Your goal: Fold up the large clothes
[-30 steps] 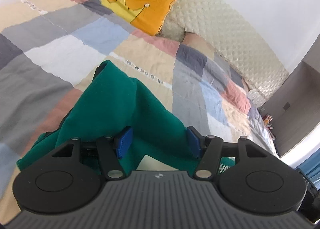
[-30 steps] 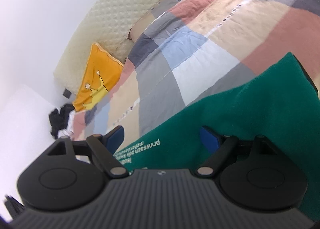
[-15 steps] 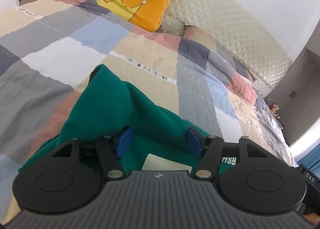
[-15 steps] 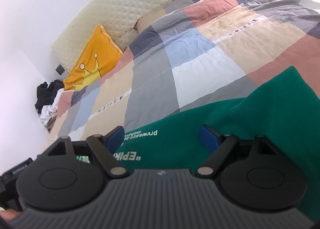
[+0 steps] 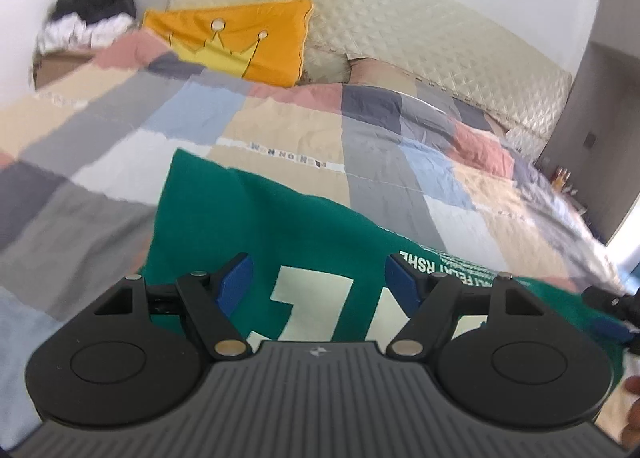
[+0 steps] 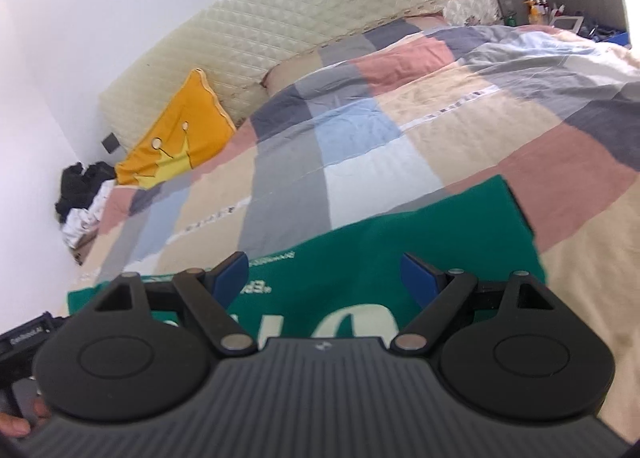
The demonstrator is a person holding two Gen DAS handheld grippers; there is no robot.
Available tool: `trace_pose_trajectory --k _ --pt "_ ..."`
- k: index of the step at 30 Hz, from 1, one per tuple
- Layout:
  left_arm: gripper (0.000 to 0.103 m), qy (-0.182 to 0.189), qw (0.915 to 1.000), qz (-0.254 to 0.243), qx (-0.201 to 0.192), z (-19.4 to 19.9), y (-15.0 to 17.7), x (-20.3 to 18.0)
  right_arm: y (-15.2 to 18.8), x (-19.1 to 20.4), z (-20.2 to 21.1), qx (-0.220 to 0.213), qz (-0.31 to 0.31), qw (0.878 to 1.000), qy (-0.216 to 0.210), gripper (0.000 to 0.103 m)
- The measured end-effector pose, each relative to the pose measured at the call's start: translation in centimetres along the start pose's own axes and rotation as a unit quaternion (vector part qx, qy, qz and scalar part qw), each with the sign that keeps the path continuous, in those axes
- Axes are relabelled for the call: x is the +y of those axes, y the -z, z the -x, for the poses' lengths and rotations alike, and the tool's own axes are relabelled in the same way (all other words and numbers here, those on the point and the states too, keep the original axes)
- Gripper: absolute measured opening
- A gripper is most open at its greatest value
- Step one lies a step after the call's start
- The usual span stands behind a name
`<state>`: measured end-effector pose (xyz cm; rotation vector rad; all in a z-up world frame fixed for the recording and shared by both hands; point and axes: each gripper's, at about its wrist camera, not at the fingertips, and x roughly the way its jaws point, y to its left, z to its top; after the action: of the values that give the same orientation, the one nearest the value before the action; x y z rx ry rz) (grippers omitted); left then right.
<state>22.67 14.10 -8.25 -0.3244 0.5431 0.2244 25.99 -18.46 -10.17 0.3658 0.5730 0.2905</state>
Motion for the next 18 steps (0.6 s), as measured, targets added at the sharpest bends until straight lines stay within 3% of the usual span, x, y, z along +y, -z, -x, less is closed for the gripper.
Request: trace_pose_trajectory --k 5,13,18 --pt "0.077 -0.012 0.999 0.042 0.003 -1.5 -0.8 1.0 0.1 -0.4 -1.4 0.002 0.032 0.999 0.04 0.084" --pt "0.077 -0.057 0.9983 0.007 0.011 -4.6 -1.0 1.3 0.7 -0.5 -4.9 0.005 0.086 0.994 0.069 0.084" --pt "0.077 -0.053 0.9978 0.007 0.04 -7.2 -1.7 2.2 1.2 -0.9 -6.7 0.013 0.105 0.992 0.073 0.085"
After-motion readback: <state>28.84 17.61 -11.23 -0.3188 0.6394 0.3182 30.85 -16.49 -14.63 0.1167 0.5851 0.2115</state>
